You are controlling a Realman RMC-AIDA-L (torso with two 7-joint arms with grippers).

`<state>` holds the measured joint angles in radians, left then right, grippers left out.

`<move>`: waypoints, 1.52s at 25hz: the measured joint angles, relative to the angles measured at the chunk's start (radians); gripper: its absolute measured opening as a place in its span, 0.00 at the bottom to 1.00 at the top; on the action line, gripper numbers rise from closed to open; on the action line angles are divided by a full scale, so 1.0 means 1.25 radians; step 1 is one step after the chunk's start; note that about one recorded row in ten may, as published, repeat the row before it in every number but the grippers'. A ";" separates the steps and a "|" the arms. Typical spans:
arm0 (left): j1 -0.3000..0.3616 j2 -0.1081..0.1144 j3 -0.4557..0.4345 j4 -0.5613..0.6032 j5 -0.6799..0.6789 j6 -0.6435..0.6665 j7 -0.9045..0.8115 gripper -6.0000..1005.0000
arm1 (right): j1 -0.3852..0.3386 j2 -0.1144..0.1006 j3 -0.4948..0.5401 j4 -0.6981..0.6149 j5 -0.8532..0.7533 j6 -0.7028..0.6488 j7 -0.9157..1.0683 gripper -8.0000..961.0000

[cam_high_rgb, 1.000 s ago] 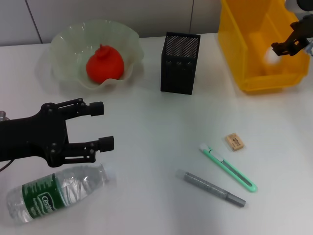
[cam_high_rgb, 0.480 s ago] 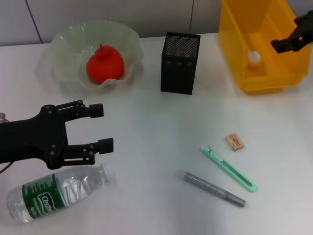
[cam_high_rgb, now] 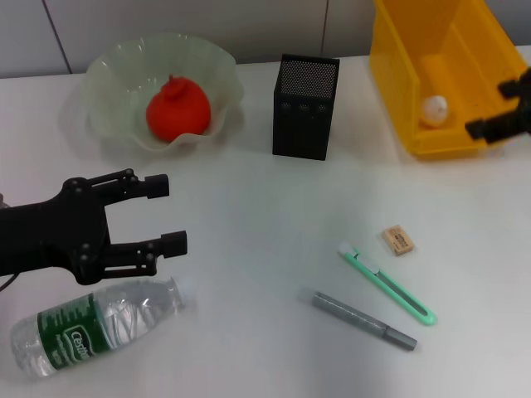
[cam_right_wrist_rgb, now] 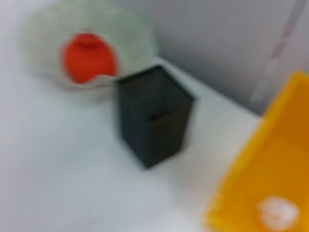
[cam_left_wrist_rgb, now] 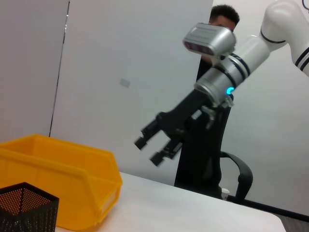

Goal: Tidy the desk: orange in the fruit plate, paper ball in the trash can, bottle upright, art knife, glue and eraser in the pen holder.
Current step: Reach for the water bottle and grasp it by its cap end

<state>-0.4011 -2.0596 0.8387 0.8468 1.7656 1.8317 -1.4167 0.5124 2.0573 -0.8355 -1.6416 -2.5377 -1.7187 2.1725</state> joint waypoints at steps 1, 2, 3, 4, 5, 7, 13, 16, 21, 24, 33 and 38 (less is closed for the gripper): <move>0.000 0.001 -0.001 0.000 0.000 -0.006 0.000 0.83 | 0.001 -0.012 0.050 0.045 0.078 -0.058 -0.034 0.82; 0.000 0.001 -0.001 0.000 0.000 -0.006 0.000 0.83 | 0.001 -0.012 0.050 0.045 0.078 -0.058 -0.034 0.82; 0.001 0.001 -0.001 0.000 0.000 -0.010 0.000 0.83 | 0.001 -0.023 0.079 0.087 0.130 -0.088 -0.058 0.82; 0.002 0.002 -0.001 0.000 0.000 -0.014 0.000 0.83 | 0.001 -0.034 0.104 0.122 0.173 -0.112 -0.079 0.82; 0.004 0.002 -0.001 0.000 0.000 -0.018 0.000 0.83 | 0.000 -0.050 0.132 0.188 0.224 -0.137 -0.110 0.82; 0.005 0.003 -0.001 0.000 0.000 -0.026 0.000 0.83 | -0.006 -0.074 0.161 0.284 0.289 -0.160 -0.166 0.82; 0.007 0.005 -0.001 0.001 0.019 -0.060 -0.019 0.83 | -0.073 -0.065 0.178 0.449 0.353 -0.159 -0.425 0.82; 0.007 0.006 -0.001 0.002 0.021 -0.071 -0.028 0.83 | -0.100 -0.033 0.184 0.455 0.354 -0.159 -0.500 0.82; 0.005 0.014 0.002 0.009 0.036 -0.091 -0.056 0.83 | -0.130 -0.013 0.214 0.507 0.360 -0.168 -0.615 0.82; -0.002 0.017 0.001 0.026 0.070 -0.108 -0.087 0.83 | -0.144 -0.012 0.225 0.531 0.372 -0.173 -0.657 0.82; -0.044 -0.003 0.026 0.191 0.240 -0.118 -0.252 0.82 | -0.174 -0.004 0.221 0.554 0.355 -0.174 -0.722 0.82; -0.086 -0.002 0.151 0.298 0.340 -0.114 -0.368 0.82 | -0.169 -0.002 0.226 0.554 0.341 -0.164 -0.723 0.82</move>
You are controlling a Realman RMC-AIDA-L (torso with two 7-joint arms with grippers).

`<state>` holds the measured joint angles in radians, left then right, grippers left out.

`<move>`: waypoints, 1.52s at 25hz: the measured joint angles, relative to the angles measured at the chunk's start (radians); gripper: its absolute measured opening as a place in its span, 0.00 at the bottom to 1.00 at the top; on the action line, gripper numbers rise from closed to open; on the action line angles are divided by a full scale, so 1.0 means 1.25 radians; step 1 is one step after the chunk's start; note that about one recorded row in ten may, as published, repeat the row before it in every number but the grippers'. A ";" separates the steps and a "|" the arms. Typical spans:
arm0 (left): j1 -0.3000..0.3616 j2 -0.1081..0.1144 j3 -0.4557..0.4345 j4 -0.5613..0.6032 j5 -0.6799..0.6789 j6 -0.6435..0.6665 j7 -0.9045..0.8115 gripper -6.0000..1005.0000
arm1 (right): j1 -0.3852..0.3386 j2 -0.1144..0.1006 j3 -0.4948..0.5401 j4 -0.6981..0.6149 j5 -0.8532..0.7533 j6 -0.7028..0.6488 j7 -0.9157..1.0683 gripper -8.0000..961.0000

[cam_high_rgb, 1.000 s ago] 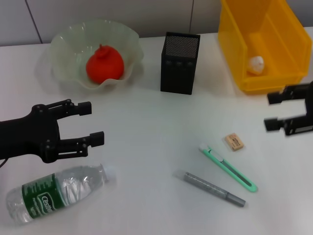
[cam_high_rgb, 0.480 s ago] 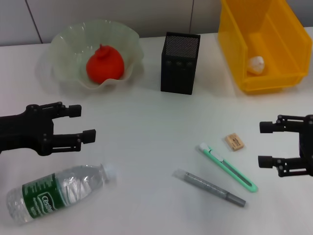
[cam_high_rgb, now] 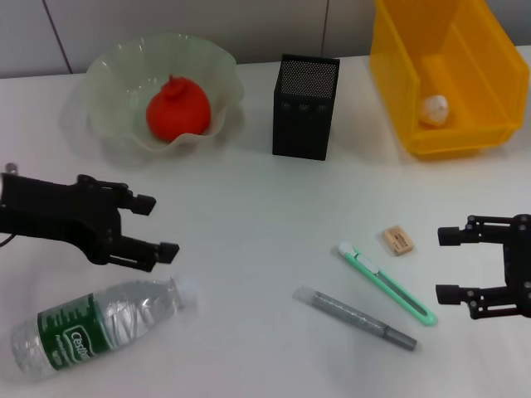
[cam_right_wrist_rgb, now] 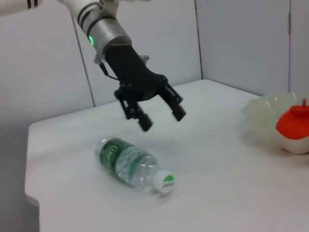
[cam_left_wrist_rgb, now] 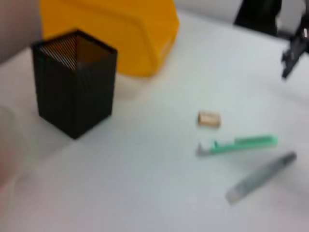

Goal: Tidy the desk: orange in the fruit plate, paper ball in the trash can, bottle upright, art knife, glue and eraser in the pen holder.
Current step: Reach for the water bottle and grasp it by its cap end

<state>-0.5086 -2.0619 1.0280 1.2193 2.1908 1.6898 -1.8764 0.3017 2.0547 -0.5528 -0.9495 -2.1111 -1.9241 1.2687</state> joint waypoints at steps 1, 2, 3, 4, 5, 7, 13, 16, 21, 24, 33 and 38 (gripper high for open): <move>-0.010 0.000 0.027 0.022 0.026 0.004 -0.023 0.82 | 0.001 0.000 0.001 0.000 -0.001 0.003 0.000 0.82; -0.022 -0.001 0.057 0.046 0.052 0.008 -0.051 0.82 | 0.001 0.000 0.001 -0.001 -0.001 0.008 0.000 0.82; -0.029 -0.001 0.078 0.062 0.072 0.011 -0.070 0.82 | 0.001 0.000 0.002 -0.004 -0.001 0.013 0.000 0.82; -0.029 -0.001 0.078 0.062 0.072 0.011 -0.070 0.82 | 0.001 0.000 0.002 -0.004 -0.001 0.013 0.000 0.82; -0.040 -0.002 0.102 0.081 0.095 0.015 -0.096 0.82 | 0.001 0.000 0.002 -0.005 -0.001 0.016 0.000 0.82; -0.072 -0.006 0.159 0.124 0.155 0.031 -0.158 0.82 | 0.002 0.000 0.002 -0.006 -0.001 0.022 0.001 0.82; -0.119 -0.009 0.248 0.152 0.205 0.046 -0.258 0.82 | 0.006 -0.001 0.003 -0.006 -0.001 0.037 0.005 0.82; -0.134 -0.011 0.291 0.153 0.220 0.047 -0.297 0.82 | 0.011 -0.001 0.003 -0.006 -0.001 0.041 0.006 0.82; -0.143 -0.013 0.384 0.147 0.272 0.024 -0.366 0.82 | 0.018 0.000 0.002 -0.006 -0.002 0.046 0.007 0.82; -0.142 -0.013 0.419 0.141 0.283 0.005 -0.392 0.82 | 0.023 -0.001 -0.002 -0.001 -0.002 0.046 0.006 0.82; -0.130 -0.013 0.528 0.118 0.323 -0.060 -0.461 0.82 | 0.029 0.004 -0.007 0.002 -0.006 0.046 0.001 0.82; -0.130 -0.013 0.563 0.108 0.330 -0.083 -0.482 0.82 | 0.031 0.006 -0.008 0.003 -0.012 0.046 0.001 0.82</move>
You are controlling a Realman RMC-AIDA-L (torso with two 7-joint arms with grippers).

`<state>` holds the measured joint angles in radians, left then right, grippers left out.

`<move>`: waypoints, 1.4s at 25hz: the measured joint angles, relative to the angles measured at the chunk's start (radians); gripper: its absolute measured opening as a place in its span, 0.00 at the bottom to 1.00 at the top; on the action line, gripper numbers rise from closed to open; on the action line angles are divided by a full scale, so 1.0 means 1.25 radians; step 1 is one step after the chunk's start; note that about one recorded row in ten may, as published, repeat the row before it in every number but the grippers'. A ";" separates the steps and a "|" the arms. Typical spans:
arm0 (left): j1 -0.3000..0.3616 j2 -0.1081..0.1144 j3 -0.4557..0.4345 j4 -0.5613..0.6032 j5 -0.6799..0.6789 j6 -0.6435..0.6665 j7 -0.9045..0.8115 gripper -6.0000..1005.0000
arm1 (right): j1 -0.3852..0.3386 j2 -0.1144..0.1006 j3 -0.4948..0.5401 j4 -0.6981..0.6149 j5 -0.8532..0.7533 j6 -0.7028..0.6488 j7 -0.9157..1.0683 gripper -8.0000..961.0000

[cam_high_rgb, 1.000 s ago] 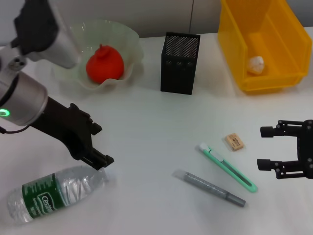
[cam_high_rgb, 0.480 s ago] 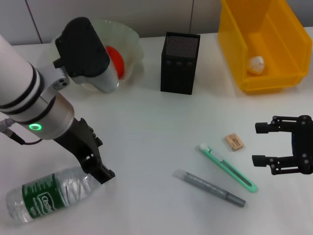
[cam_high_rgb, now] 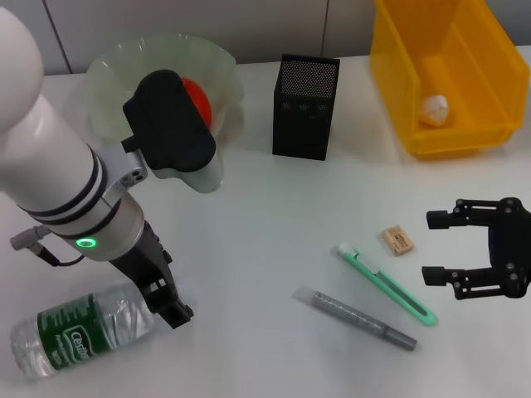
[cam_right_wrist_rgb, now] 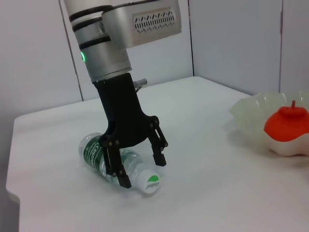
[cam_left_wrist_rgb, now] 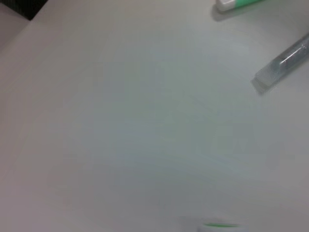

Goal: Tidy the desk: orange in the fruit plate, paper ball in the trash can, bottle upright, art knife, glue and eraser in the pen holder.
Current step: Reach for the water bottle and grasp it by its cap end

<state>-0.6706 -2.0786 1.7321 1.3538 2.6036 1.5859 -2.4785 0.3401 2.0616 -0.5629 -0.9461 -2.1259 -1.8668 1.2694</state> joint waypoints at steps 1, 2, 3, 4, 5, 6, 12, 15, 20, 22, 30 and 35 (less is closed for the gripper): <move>0.000 0.000 0.005 -0.002 0.003 -0.006 -0.004 0.82 | 0.000 0.000 0.000 0.000 0.000 0.000 0.000 0.82; 0.001 0.000 0.009 -0.004 0.003 -0.011 -0.006 0.82 | 0.001 0.002 0.000 0.001 -0.001 0.000 0.000 0.82; 0.001 0.000 0.012 -0.006 0.003 -0.014 -0.008 0.82 | 0.001 0.002 0.000 0.001 -0.001 0.000 0.000 0.82; 0.001 0.000 0.012 -0.006 0.003 -0.014 -0.008 0.82 | 0.001 0.003 0.000 0.001 -0.002 0.000 0.000 0.82; 0.001 0.000 0.015 -0.008 0.004 -0.018 -0.010 0.82 | 0.002 0.004 0.000 0.001 -0.002 0.000 0.000 0.82; 0.002 -0.001 0.026 -0.012 0.005 -0.025 -0.014 0.82 | 0.002 0.005 0.000 0.001 -0.002 0.000 0.000 0.82; 0.002 -0.001 0.049 -0.028 0.007 -0.038 -0.019 0.82 | 0.003 0.009 0.000 0.001 -0.003 0.001 -0.001 0.82; 0.002 -0.001 0.052 -0.028 0.007 -0.039 -0.020 0.82 | 0.003 0.009 0.000 0.001 -0.003 0.004 -0.001 0.82; 0.001 -0.001 0.051 -0.029 0.006 -0.036 -0.016 0.82 | 0.003 0.010 0.000 0.001 -0.003 0.008 -0.001 0.82; 0.002 -0.001 0.052 -0.029 0.004 -0.036 -0.012 0.82 | 0.004 0.010 0.000 0.001 -0.003 0.008 -0.001 0.82; 0.003 -0.001 0.053 -0.029 0.008 -0.037 -0.008 0.71 | 0.004 0.010 0.000 0.001 -0.003 0.014 -0.001 0.82; 0.003 -0.001 0.069 -0.029 0.020 -0.041 -0.008 0.62 | 0.007 0.010 0.000 0.010 -0.003 0.020 -0.001 0.82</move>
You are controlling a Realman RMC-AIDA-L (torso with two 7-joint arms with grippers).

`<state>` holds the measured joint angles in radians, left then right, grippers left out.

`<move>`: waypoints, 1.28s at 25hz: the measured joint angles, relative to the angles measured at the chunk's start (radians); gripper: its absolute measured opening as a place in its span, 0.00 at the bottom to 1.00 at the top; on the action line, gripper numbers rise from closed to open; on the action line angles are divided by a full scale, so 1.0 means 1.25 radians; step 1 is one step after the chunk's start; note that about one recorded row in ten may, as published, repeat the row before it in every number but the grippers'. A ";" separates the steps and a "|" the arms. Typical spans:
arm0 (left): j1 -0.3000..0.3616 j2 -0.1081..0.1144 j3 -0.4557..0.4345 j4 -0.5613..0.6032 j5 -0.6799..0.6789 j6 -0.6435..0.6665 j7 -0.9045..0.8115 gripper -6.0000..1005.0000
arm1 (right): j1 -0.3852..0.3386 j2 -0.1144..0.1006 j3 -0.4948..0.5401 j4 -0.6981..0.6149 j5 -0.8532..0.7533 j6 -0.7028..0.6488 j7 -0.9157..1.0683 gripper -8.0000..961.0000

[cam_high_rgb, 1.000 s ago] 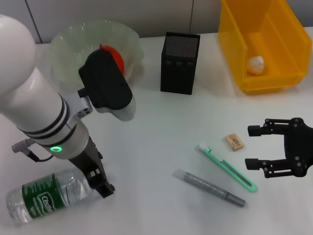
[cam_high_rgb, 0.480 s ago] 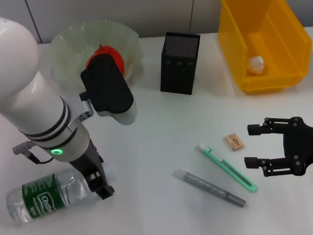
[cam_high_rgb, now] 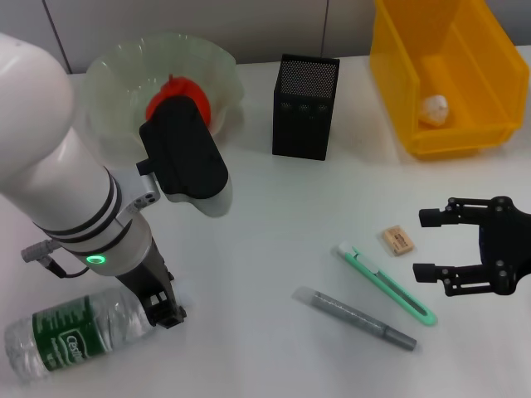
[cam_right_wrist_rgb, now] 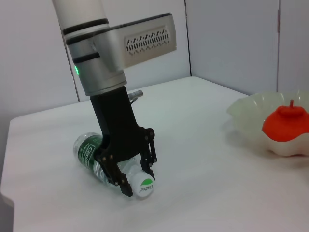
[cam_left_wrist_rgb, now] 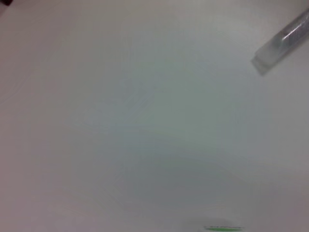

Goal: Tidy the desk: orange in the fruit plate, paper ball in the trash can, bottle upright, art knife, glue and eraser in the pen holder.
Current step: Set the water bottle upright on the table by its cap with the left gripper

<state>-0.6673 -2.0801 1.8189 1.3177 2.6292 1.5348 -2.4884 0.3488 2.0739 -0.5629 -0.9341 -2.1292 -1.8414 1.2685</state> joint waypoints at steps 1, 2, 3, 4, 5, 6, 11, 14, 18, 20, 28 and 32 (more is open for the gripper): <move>0.000 0.000 0.004 0.000 0.004 -0.002 0.000 0.58 | 0.002 0.000 0.000 0.004 0.000 0.001 0.000 0.82; 0.000 0.000 0.005 0.000 0.005 -0.003 0.000 0.55 | 0.003 0.000 0.000 0.008 0.000 0.003 0.000 0.82; 0.000 0.000 0.006 0.000 0.006 -0.005 0.000 0.52 | 0.004 0.000 0.000 0.011 0.000 0.006 0.000 0.82; 0.000 0.000 0.006 0.000 0.007 -0.007 0.000 0.48 | 0.004 0.000 0.000 0.012 0.000 0.008 0.000 0.82; 0.000 0.000 0.006 0.000 0.007 -0.009 0.000 0.45 | 0.004 0.000 0.000 0.013 0.000 0.010 0.000 0.82; 0.000 0.000 0.006 0.002 0.008 -0.011 0.000 0.45 | 0.005 0.000 0.000 0.013 0.000 0.010 0.000 0.82; 0.000 0.000 -0.003 0.027 0.011 -0.009 0.000 0.45 | 0.007 0.000 0.000 0.013 0.000 0.011 -0.001 0.82; 0.002 0.001 -0.017 0.052 0.012 -0.001 0.000 0.45 | 0.010 0.000 0.000 0.010 0.000 0.011 -0.001 0.82; 0.008 0.005 -0.054 0.085 0.025 0.016 0.000 0.45 | 0.013 0.000 0.001 0.008 0.001 0.010 -0.001 0.82; 0.009 0.006 -0.090 0.099 0.026 0.030 0.005 0.45 | 0.013 0.000 0.001 0.007 0.003 0.009 -0.001 0.82; 0.037 0.007 -0.238 0.147 0.002 0.044 0.051 0.45 | 0.019 0.000 0.004 0.004 0.006 0.009 0.002 0.82; 0.066 0.007 -0.312 0.171 -0.042 0.039 0.084 0.45 | 0.024 0.000 0.008 0.004 0.007 0.009 0.006 0.82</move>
<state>-0.5848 -2.0710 1.4286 1.5311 2.5764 1.5830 -2.3829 0.3788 2.0739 -0.5526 -0.9296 -2.1210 -1.8305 1.2757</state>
